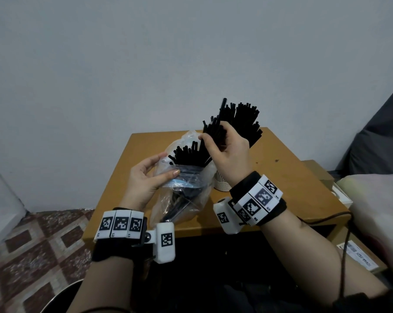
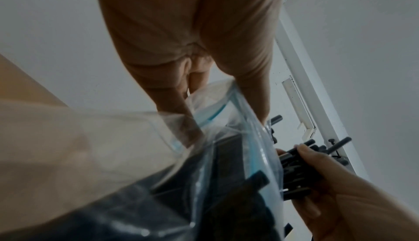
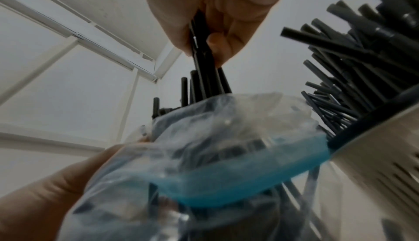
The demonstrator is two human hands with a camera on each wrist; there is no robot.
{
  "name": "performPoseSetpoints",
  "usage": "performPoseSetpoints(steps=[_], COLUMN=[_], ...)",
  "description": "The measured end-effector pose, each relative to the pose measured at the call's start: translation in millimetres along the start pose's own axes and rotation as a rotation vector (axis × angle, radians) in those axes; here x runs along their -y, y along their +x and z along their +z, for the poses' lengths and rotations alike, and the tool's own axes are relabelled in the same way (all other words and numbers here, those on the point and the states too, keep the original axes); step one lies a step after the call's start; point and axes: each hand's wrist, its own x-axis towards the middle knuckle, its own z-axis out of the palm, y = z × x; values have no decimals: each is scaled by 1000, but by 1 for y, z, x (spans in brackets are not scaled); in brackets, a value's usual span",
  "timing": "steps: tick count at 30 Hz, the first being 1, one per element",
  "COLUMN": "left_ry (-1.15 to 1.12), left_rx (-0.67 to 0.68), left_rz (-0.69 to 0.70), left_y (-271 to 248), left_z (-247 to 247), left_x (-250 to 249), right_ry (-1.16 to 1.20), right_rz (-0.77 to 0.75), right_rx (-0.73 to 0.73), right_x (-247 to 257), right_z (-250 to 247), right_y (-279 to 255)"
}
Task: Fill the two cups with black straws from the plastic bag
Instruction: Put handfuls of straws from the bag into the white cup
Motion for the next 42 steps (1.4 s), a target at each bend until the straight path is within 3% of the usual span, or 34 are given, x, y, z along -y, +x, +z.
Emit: performPoseSetpoints(steps=[6, 14, 24, 42], left_ry=[-7, 8, -13, -80], left_rx=[-4, -20, -41, -121], left_rz=[0, -2, -13, -13], left_y=[1, 3, 7, 12], left_z=[-1, -1, -3, -14], left_x=[1, 1, 3, 8], right_ry=[-30, -69, 94, 240], right_rz=[62, -18, 65, -59], right_rx=[179, 113, 84, 25], right_x=[9, 14, 27, 55], right_z=[-9, -21, -48, -101], right_y=[9, 18, 45, 72])
